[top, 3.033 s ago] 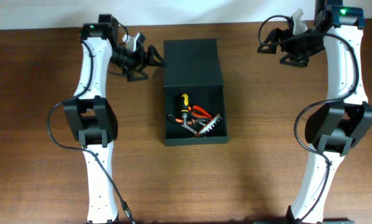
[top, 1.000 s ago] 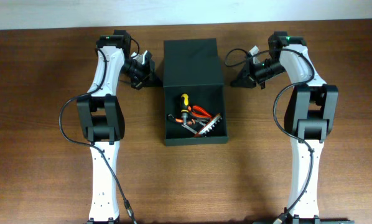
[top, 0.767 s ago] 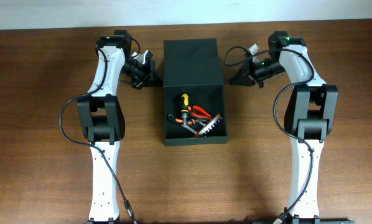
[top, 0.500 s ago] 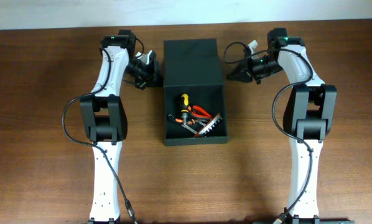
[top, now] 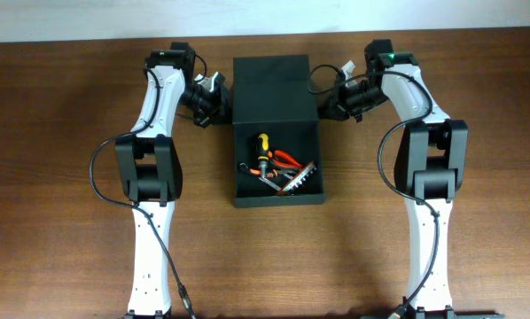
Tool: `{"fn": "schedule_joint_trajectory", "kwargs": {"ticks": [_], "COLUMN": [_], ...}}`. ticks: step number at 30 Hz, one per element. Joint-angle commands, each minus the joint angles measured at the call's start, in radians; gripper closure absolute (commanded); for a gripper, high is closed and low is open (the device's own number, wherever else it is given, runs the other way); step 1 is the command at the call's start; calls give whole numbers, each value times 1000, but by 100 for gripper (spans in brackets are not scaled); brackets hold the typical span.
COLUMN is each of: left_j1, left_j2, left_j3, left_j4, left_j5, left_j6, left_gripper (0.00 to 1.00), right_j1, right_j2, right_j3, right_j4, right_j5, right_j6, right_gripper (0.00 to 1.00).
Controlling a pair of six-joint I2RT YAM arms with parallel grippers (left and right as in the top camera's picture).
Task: Pack container
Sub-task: 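Grip the raised lid edges with both grippers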
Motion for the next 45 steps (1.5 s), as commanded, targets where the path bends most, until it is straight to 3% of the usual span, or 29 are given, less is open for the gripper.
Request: {"fn": "schedule_joint_trajectory", "kwargs": {"ticks": [1,21,41,45], "left_j1": [-1,-11,-9,2], "left_j2": [8,8,8,8], "left_j3": [7,7,7,7], "left_j4": [3,30,89,130], "left_j5": [19,46,84,158], "left_j6": [-3,-6,-13,-13], "left_gripper": [98,98,98,98], "right_j1": [14,30,23,-3], "right_j2": [7,8,8,7], "right_j3": [-9,-9,-9,-8], "right_j4": [9,27,132,151], "right_j5": [23,9,-166,-201], "right_j6": [10,27,73,92], "right_gripper": [96,96,96,96]}}
